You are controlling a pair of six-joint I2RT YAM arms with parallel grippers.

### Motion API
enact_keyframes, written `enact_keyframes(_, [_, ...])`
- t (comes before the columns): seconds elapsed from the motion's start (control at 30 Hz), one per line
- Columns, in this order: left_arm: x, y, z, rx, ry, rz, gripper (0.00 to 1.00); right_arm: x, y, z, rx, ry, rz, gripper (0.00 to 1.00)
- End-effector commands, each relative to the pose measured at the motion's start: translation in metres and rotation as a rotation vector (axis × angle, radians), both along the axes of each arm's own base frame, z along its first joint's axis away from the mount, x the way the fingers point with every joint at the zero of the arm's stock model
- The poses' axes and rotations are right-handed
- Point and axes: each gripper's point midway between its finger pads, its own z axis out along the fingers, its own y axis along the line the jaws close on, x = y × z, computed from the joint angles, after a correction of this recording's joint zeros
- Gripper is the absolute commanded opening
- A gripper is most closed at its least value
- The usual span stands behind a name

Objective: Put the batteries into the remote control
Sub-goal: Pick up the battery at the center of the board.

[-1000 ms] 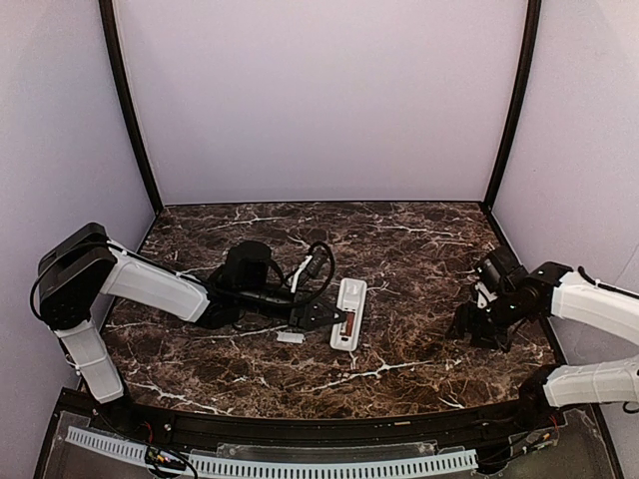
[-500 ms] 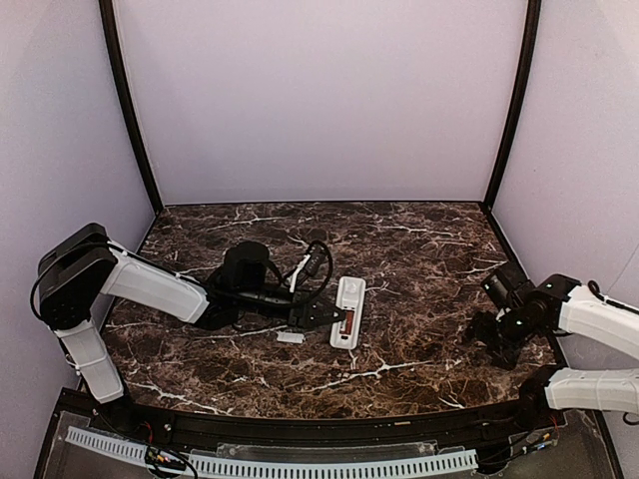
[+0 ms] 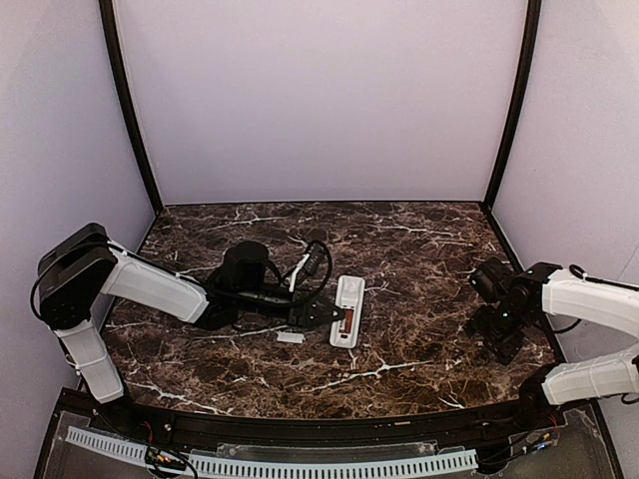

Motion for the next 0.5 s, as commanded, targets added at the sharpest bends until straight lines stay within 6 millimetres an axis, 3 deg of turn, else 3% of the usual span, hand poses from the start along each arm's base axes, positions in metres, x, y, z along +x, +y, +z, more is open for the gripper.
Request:
enact_keyframes(0.0, [0.0, 0.003, 0.021, -0.05, -0.056, -0.007, 0.05, 0.007, -0.012, 0.004, -0.05, -0.011, -0.096, 0.8])
enact_keyframes(0.3, [0.0, 0.005, 0.022, -0.047, -0.061, -0.01, 0.05, 0.014, -0.024, 0.001, -0.093, -0.017, -0.128, 0.66])
enact_keyframes(0.47, [0.001, 0.006, 0.021, -0.043, -0.061, -0.006, 0.05, 0.02, -0.024, -0.005, -0.092, -0.012, -0.116, 0.65])
